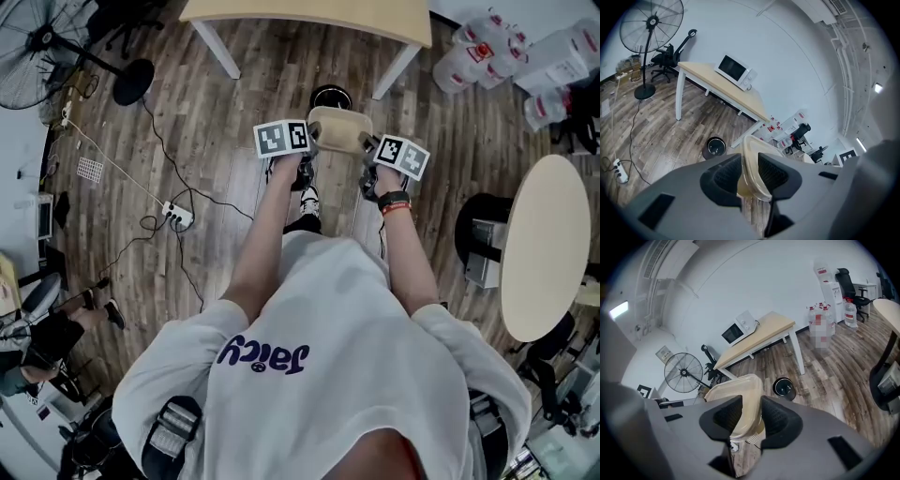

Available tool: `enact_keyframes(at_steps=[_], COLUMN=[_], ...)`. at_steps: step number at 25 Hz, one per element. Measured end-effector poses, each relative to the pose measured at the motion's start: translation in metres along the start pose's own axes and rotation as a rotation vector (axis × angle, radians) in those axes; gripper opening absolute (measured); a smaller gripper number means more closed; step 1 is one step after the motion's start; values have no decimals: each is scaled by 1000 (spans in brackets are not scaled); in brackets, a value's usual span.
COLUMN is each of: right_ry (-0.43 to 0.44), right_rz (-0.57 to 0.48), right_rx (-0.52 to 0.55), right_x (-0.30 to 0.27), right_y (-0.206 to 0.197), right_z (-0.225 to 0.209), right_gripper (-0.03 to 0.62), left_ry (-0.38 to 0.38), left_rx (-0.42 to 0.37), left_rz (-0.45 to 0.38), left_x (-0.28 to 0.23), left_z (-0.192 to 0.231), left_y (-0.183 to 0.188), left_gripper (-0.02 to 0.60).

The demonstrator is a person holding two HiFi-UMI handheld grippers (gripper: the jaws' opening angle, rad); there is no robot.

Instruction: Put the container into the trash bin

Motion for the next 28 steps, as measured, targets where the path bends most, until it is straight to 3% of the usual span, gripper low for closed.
enact_keyframes(at_steps=[12, 28], right_ry=[-35, -47], right_rz=[21, 96], right_rx=[-9, 4], right_x=[-99, -191], right_y=[48, 100], right_z=[18, -30], right_gripper=[150, 153], left_ry=[-24, 2], left_rx=[21, 72], left_rz=[37, 70], left_x=[-73, -177], left_z=[52, 73], left_y=[77, 101], left_gripper=[126, 123])
Point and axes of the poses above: the fingertips, and each gripper's own axes: x backward along the fingers, z to its left, y out of its top, the point moved 4 cm from there along x, backward along the fingers, and after that the axes turned 7 degrees about -z, right-handed, at the moved point
